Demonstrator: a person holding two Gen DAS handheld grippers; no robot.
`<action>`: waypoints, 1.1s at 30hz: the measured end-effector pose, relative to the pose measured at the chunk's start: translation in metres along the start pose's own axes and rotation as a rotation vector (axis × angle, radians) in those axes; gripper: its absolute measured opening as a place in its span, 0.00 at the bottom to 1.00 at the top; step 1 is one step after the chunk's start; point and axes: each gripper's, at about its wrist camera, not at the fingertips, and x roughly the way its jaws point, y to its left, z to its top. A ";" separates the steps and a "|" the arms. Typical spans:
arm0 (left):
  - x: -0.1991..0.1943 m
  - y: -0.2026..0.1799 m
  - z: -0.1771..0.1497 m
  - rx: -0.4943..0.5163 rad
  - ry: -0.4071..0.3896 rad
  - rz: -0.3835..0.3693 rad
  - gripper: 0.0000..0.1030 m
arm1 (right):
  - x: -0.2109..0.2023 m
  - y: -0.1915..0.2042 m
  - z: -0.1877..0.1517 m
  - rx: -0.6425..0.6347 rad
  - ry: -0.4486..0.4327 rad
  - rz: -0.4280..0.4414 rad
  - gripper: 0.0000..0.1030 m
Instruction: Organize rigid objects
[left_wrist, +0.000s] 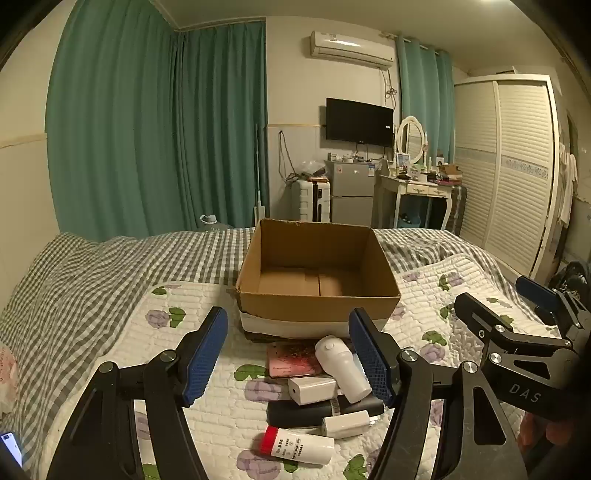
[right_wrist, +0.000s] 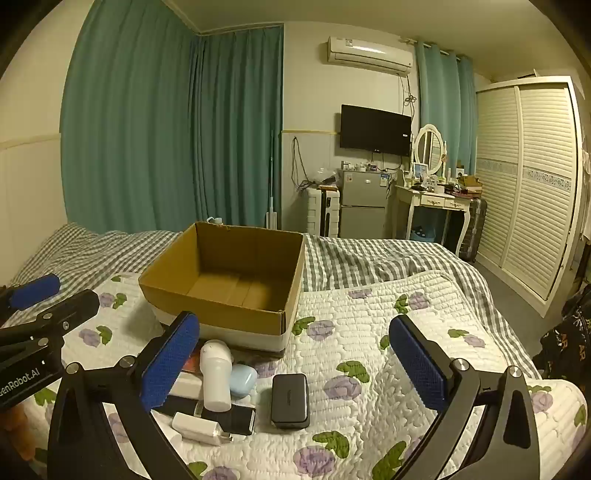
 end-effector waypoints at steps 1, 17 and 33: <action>0.000 0.000 0.000 -0.005 0.001 -0.002 0.69 | 0.000 0.000 0.000 0.000 -0.001 0.000 1.00; 0.002 -0.005 -0.002 -0.029 0.002 -0.012 0.69 | -0.001 0.001 0.001 0.001 0.013 0.007 1.00; 0.000 0.003 0.000 -0.036 0.004 -0.017 0.69 | 0.001 0.002 -0.004 0.013 0.023 0.024 1.00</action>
